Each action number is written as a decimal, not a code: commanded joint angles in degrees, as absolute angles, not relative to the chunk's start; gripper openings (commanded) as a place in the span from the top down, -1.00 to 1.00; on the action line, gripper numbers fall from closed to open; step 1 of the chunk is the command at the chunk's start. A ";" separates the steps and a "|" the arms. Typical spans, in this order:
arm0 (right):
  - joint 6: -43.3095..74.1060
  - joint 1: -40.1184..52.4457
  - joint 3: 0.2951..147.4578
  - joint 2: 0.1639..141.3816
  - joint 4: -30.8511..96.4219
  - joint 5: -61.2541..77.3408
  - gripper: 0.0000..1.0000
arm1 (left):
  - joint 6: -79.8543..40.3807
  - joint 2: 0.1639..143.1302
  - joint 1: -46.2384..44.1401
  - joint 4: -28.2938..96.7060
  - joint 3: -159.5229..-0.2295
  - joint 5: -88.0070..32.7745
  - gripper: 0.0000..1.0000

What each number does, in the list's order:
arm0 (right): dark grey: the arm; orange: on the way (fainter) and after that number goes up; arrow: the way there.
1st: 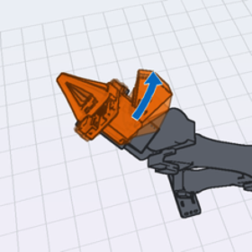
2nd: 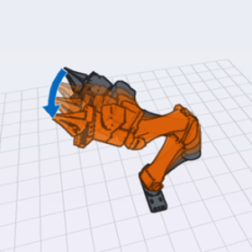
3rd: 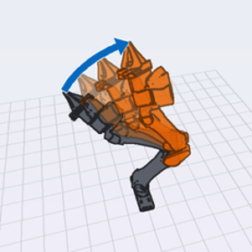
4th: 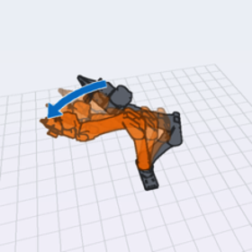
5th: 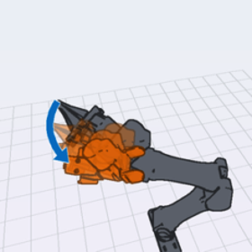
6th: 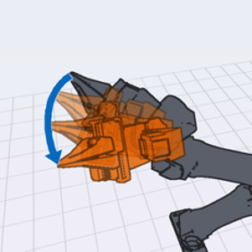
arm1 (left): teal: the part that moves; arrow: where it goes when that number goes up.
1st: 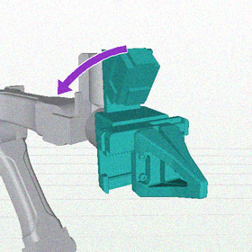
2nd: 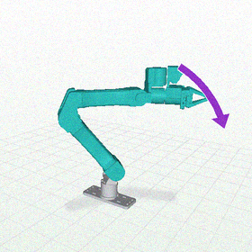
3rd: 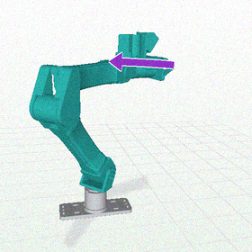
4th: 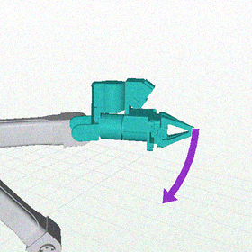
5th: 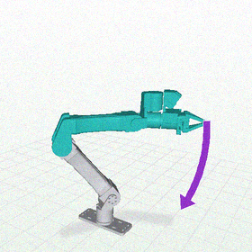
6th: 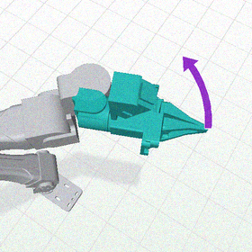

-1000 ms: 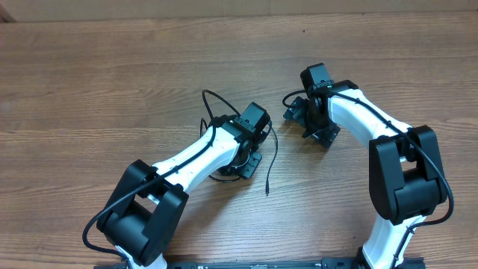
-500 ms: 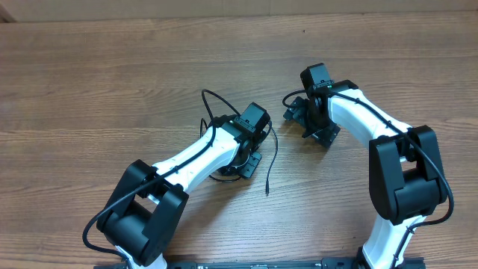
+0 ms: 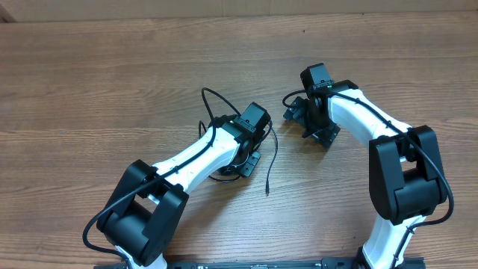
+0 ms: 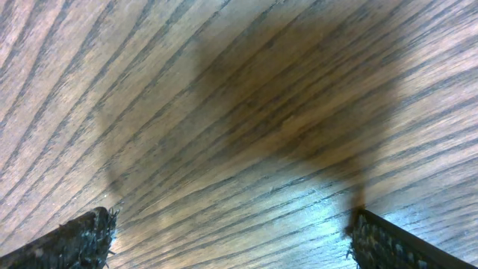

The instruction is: Untangle cables

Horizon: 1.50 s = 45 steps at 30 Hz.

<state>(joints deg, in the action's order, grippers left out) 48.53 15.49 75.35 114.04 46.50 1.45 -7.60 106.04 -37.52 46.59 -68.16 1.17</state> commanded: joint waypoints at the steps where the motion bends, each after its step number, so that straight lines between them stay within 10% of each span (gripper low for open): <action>1: 48.10 15.46 72.75 116.49 46.11 2.24 -1.00 | -8.19 105.67 -37.89 46.09 -67.75 2.35 0.14; 9: 48.10 15.46 72.75 116.49 46.11 2.26 -1.00 | -8.16 106.50 -37.89 45.82 -67.77 2.33 0.90; 26: 39.27 10.70 78.43 116.29 55.92 6.87 -1.00 | -7.29 104.92 -33.12 52.82 -75.53 -2.44 0.91; 34: 24.73 9.13 84.07 115.02 61.67 19.99 -0.61 | -4.38 104.90 -25.47 53.80 -76.77 -17.47 0.92; 45: 18.63 9.15 84.44 107.70 63.96 27.62 -0.61 | 5.04 104.90 -13.34 54.17 -76.77 -44.51 0.91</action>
<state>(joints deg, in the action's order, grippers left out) 20.91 9.04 83.02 111.53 63.68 25.12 0.78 106.04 -15.55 54.24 -75.37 -32.95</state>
